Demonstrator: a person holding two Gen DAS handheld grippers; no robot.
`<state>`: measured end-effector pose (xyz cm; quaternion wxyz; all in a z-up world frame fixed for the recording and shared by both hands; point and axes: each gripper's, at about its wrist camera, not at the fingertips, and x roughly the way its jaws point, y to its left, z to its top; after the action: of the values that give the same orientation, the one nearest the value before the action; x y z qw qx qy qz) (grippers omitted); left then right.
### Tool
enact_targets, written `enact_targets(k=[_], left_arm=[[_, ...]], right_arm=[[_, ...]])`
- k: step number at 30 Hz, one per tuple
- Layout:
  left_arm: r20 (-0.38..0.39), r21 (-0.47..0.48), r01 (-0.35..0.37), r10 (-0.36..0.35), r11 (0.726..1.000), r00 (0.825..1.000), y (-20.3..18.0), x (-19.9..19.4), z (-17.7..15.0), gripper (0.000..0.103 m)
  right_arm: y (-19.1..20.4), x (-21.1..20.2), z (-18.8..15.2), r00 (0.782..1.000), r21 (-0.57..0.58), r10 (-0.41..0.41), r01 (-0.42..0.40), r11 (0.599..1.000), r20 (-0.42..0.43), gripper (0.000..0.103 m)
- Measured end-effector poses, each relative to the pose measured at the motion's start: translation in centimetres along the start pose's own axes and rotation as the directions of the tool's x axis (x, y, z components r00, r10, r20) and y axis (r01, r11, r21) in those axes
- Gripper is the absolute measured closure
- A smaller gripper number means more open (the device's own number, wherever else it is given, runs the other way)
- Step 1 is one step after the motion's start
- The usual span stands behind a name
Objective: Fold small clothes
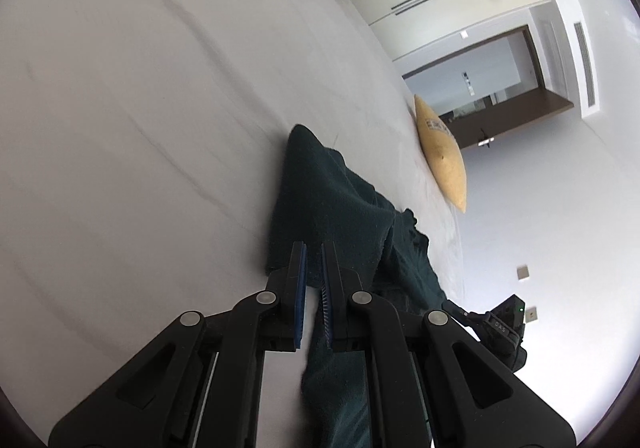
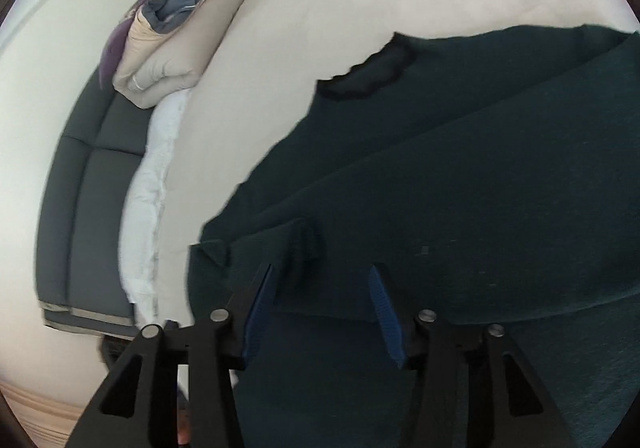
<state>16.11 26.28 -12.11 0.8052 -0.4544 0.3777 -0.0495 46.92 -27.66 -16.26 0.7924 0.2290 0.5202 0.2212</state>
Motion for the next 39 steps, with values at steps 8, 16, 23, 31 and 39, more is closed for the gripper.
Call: enact_targets(k=[8, 16, 23, 31, 39], left_arm=[[-0.062, 0.069, -0.024, 0.028, 0.997, 0.998, -2.2, 3.3, -0.7, 0.097], [-0.083, 0.103, -0.041, 0.049, 0.994, 0.995, -2.8, 5.2, 0.3, 0.097], [-0.085, 0.11, -0.051, 0.06, 0.993, 0.995, -2.5, 5.5, 0.9, 0.097], [-0.068, 0.154, -0.063, 0.074, 0.986, 0.995, -4.0, 5.7, 2.2, 0.097], [-0.098, 0.237, -0.101, 0.127, 0.966, 0.987, -5.2, 7.9, 3.2, 0.097]], right_arm=[[8.3, 0.5, -3.4, 0.987, -0.651, -0.046, 0.135, 0.747, 0.152, 0.05], [11.8, 6.2, -5.6, 0.94, -0.828, -0.217, 0.337, 0.448, 0.265, 0.049], [11.3, 5.2, -3.2, 0.976, -0.775, -0.149, 0.219, 0.593, 0.161, 0.09], [4.6, -0.8, 5.1, 0.935, -0.097, 0.351, -0.354, 0.93, -0.046, 0.093], [-1.9, 3.5, 4.4, 0.963, 0.104, 0.242, -0.23, 0.968, -0.118, 0.083]])
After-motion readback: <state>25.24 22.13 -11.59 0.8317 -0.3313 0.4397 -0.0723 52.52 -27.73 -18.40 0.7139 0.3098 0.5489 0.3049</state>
